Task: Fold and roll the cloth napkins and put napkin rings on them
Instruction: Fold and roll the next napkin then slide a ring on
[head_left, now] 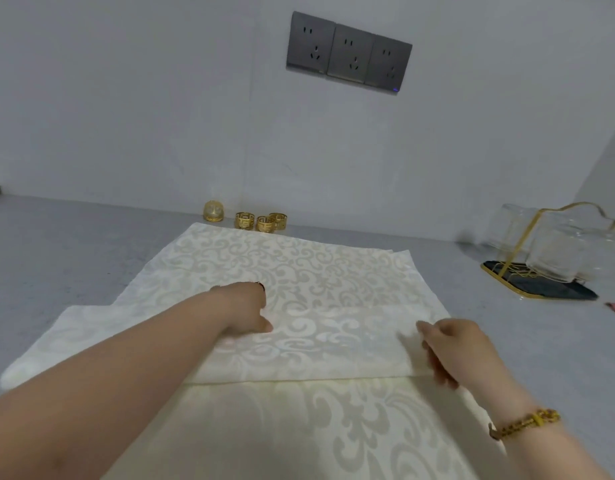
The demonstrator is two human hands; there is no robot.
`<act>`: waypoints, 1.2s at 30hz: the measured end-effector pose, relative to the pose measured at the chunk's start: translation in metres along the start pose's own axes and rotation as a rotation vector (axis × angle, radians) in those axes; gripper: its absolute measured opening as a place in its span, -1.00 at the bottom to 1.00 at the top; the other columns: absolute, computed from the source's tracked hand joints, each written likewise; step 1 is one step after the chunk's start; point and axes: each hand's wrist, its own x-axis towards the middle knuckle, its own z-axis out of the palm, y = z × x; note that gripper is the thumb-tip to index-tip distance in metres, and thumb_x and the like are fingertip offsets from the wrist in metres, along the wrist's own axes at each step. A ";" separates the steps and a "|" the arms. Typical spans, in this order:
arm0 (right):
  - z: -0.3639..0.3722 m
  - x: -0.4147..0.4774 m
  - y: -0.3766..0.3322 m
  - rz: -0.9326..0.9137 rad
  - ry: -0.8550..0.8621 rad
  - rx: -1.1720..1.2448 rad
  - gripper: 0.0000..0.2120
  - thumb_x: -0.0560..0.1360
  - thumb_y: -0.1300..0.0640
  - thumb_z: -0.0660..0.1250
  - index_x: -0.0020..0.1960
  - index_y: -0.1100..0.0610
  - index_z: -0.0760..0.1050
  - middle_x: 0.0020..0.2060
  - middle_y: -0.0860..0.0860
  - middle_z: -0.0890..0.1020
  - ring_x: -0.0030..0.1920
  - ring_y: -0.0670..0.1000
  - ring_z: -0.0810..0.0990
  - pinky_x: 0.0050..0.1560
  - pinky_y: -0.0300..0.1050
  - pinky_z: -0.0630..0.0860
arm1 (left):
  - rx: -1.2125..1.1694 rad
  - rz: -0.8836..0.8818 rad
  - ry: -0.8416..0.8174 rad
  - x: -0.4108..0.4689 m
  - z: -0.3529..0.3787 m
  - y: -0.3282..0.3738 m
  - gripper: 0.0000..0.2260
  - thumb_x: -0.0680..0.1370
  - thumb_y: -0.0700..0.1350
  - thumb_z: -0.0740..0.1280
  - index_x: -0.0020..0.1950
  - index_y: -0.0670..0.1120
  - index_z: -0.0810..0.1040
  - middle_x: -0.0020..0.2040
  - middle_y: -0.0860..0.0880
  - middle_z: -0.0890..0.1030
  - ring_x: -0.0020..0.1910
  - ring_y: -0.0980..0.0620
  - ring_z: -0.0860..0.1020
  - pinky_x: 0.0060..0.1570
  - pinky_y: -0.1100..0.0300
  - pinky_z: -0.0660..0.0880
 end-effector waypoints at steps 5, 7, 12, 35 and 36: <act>0.001 -0.035 0.002 0.287 -0.484 0.265 -0.71 0.56 0.05 0.18 -0.18 0.27 0.43 -0.50 0.15 0.59 -0.62 0.01 0.49 -0.65 -0.29 0.34 | -0.031 -0.041 -0.040 0.002 -0.004 -0.001 -0.49 0.50 0.08 0.30 0.36 -0.13 0.31 0.33 -0.01 0.39 0.30 -0.02 0.37 0.26 0.16 0.27; 0.005 -0.037 0.000 0.309 -0.498 0.361 -0.72 0.56 0.07 0.18 -0.16 0.27 0.43 -0.47 0.16 0.62 -0.64 0.00 0.50 -0.71 -0.32 0.29 | -0.029 -0.031 -0.026 0.000 -0.002 -0.002 -0.48 0.52 0.08 0.27 0.40 -0.13 0.29 0.37 -0.01 0.37 0.33 -0.02 0.35 0.28 0.17 0.26; 0.032 -0.048 -0.015 0.381 -0.559 0.666 -0.78 0.55 0.10 0.20 -0.16 0.25 0.42 -0.43 0.18 0.65 -0.61 0.01 0.55 -0.68 -0.28 0.39 | -0.078 0.009 0.010 -0.015 -0.003 -0.004 -0.60 0.62 -0.01 0.09 0.41 -0.14 0.27 0.39 -0.05 0.33 0.36 -0.03 0.32 0.27 0.21 0.24; 0.037 0.128 -0.065 -0.134 0.069 0.429 -0.77 0.54 0.22 0.12 -0.27 0.03 0.22 -0.31 0.07 0.36 -0.34 0.03 0.37 -0.26 -0.07 0.49 | -1.008 -0.115 0.363 0.004 -0.001 0.047 -0.80 0.54 -0.16 0.28 0.15 -0.15 0.45 -0.22 0.04 0.49 -0.33 0.09 0.45 -0.41 0.40 0.40; 0.046 0.129 -0.064 -0.083 0.012 0.438 -0.90 0.53 0.18 0.14 -0.13 0.02 0.30 -0.28 0.06 0.41 -0.34 0.02 0.42 -0.30 -0.15 0.46 | -1.021 -0.144 0.312 0.007 0.005 0.043 -0.78 0.52 -0.18 0.31 0.16 -0.16 0.46 -0.21 0.00 0.50 -0.31 0.04 0.49 -0.29 0.33 0.47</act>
